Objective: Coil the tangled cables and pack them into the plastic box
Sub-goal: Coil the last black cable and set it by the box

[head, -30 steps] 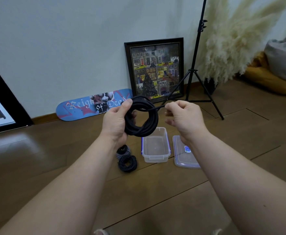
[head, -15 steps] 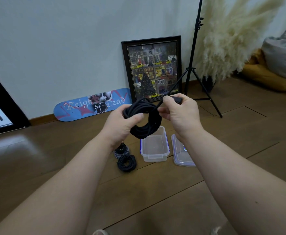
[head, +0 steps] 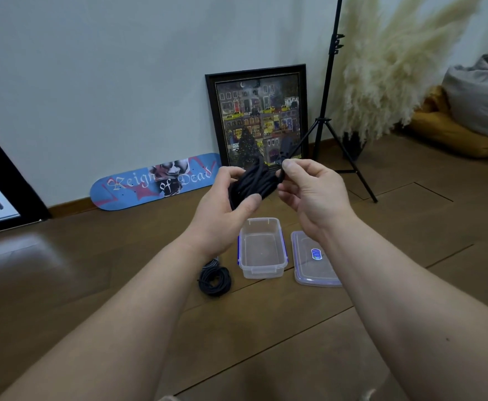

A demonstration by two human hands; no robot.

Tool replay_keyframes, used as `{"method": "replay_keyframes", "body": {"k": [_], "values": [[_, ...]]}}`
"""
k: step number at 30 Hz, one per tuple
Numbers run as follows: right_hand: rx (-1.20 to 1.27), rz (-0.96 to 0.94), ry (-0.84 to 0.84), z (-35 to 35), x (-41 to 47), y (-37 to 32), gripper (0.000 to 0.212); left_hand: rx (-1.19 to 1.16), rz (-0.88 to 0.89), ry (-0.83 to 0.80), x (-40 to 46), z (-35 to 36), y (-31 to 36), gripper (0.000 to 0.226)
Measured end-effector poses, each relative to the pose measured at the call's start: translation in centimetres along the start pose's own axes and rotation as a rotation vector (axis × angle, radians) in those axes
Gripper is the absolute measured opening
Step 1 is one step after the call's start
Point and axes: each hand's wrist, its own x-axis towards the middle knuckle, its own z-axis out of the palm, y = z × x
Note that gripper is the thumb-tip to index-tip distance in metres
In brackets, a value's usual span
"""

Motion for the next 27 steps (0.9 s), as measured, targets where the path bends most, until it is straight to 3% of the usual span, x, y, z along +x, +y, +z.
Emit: {"method": "replay_keyframes", "body": {"k": [8, 13, 19, 27], "values": [[0.051, 0.024, -0.063, 1.2, 0.1, 1.0, 0.007, 0.044, -0.028, 0.090, 0.5, 0.8, -0.3, 0.036], [0.068, 0.034, -0.106, 1.9, 0.1, 1.5, 0.008, -0.060, -0.115, 0.097, 0.6, 0.6, -0.3, 0.034], [-0.101, 0.013, -0.149, 2.2, -0.1, 1.8, 0.015, -0.189, -0.216, 0.237, 0.9, -0.2, -1.0, 0.031], [-0.067, -0.007, -0.079, 1.8, 0.4, 2.0, 0.015, -0.029, -0.115, 0.091, 0.5, 0.4, -1.2, 0.042]]}}
